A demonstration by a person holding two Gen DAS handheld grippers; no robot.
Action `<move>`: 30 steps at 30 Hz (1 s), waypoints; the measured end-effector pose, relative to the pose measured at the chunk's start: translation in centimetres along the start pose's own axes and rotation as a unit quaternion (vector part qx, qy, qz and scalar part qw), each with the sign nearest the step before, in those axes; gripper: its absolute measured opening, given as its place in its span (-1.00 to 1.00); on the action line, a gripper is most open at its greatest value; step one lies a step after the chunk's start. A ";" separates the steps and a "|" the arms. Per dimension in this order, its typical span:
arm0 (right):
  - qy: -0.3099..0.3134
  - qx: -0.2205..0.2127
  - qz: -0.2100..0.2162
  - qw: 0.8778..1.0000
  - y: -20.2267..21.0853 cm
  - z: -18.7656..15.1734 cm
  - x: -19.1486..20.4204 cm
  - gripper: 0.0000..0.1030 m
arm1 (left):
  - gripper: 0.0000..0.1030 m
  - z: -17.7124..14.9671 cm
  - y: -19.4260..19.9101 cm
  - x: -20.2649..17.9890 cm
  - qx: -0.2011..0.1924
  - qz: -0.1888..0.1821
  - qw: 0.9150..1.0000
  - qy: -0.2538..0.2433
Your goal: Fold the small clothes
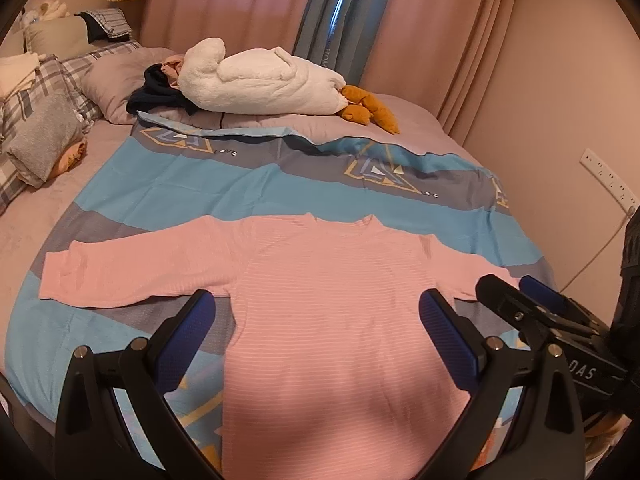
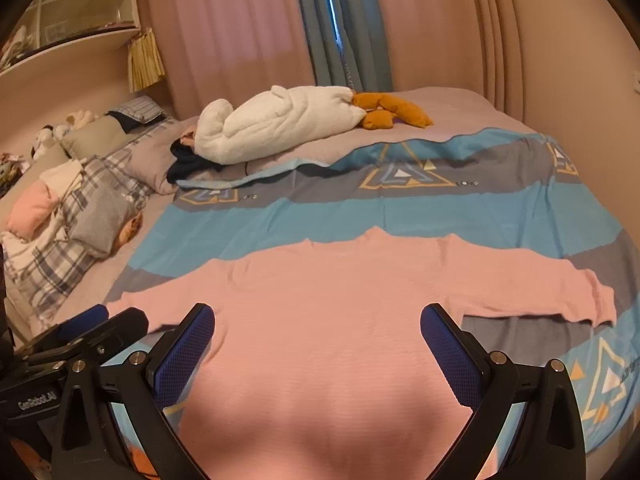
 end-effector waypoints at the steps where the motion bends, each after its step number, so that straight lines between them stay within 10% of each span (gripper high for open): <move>1: 0.000 0.000 -0.002 1.000 0.0 0.0 0.0 0.98 | 0.97 -0.1 0.0 0.1 -0.001 0.001 1.000 -0.001; 30: 0.002 -0.002 -0.007 1.000 0.4 0.0 -0.1 0.98 | 0.97 -0.6 -0.4 0.1 0.012 -0.002 1.000 -0.010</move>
Point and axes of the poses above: each gripper's, at about its wrist camera, not at the fingertips, and y roughly against the way its jaws point, x to its left, z to its top, the point moved 1 cm from there along -y, roughly the way its jaws point, and after that the axes turned 2 degrees about -y, right-handed, at the moved point
